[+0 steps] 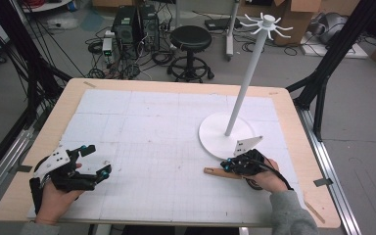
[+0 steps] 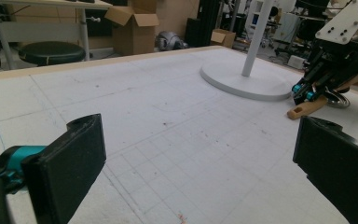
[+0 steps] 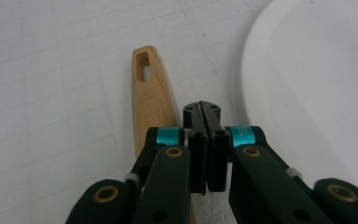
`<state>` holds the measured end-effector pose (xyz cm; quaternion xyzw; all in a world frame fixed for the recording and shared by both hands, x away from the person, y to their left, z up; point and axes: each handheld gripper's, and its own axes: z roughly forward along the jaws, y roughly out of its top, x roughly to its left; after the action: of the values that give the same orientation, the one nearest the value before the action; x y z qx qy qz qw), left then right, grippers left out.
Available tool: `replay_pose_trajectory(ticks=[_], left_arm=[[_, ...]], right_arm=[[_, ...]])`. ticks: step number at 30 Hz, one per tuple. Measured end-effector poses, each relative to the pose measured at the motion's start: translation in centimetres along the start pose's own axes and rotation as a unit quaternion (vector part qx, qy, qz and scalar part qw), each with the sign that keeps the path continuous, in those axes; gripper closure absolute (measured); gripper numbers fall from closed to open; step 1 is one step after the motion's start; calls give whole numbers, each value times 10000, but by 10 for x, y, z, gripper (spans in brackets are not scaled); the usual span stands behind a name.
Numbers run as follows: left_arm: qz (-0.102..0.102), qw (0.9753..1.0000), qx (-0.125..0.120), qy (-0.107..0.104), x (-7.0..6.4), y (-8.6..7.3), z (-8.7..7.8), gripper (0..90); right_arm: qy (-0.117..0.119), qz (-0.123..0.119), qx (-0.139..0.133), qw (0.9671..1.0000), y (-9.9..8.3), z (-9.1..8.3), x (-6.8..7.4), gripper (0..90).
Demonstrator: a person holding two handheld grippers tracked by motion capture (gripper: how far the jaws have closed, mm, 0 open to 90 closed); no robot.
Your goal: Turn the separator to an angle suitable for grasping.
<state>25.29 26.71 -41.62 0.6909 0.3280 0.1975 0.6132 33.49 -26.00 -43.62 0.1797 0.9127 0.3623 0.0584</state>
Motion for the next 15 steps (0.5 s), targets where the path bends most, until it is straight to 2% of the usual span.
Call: replay_pose_trajectory(ticks=[7, 15], left_arm=[[18, 10000, 26, -7, 0, 0, 0, 29], [21, 10000, 28, -7, 0, 0, 0, 29]], right_arm=[[125, -2, 23, 9999, 2, 3, 2, 900], [143, 27, 21, 9999, 2, 3, 2, 900]])
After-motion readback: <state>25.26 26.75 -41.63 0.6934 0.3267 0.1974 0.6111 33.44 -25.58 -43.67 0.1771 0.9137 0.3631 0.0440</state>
